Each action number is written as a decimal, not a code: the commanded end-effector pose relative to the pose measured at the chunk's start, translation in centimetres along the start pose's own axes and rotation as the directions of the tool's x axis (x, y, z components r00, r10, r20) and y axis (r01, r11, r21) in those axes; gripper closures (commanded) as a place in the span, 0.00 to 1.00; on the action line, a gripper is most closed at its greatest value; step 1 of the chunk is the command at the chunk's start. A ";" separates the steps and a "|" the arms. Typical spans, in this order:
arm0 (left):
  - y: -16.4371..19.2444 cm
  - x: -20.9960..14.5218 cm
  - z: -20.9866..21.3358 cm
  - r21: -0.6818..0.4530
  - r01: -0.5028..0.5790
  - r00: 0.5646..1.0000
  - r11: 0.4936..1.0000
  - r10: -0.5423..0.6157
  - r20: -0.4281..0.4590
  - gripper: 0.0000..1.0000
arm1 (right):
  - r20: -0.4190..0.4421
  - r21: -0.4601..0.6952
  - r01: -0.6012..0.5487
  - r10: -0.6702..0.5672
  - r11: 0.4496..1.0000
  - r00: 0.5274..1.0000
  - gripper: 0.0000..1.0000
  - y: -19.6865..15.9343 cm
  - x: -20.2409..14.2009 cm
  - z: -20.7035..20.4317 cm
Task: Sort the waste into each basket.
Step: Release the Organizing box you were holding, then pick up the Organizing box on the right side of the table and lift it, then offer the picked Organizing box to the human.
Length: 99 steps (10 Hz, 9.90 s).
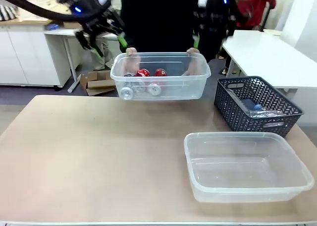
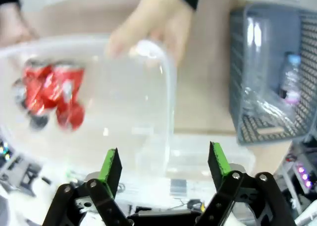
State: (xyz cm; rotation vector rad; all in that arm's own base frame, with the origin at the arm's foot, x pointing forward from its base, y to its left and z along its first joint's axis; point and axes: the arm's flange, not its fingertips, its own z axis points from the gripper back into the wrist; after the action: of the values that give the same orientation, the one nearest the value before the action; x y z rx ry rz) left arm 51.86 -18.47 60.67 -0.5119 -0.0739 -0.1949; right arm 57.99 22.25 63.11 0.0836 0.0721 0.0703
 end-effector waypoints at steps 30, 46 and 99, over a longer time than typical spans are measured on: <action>-18.9 -19.3 -19.9 -0.037 0.317 0.921 0.948 -0.316 -0.226 0.00 | 0.121 -0.055 -0.156 0.162 0.986 0.979 0.09 -20.8 -30.5 -4.7; -16.5 -18.7 -36.7 0.210 -0.257 0.949 0.943 0.287 -0.128 0.00 | -0.165 0.021 -0.010 0.013 1.000 0.986 0.09 -23.7 -25.5 -27.3; -0.8 -8.3 -8.4 0.256 -0.288 0.954 0.923 0.298 0.000 0.96 | -0.041 0.155 -0.029 0.036 0.987 0.999 0.93 -1.3 -12.5 -7.2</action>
State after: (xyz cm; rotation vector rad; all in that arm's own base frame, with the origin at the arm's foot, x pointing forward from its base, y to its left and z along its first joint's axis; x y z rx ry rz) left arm 43.74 -22.67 52.59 -0.2510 0.0415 0.0690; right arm 45.22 20.58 56.28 0.2298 0.1218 0.0725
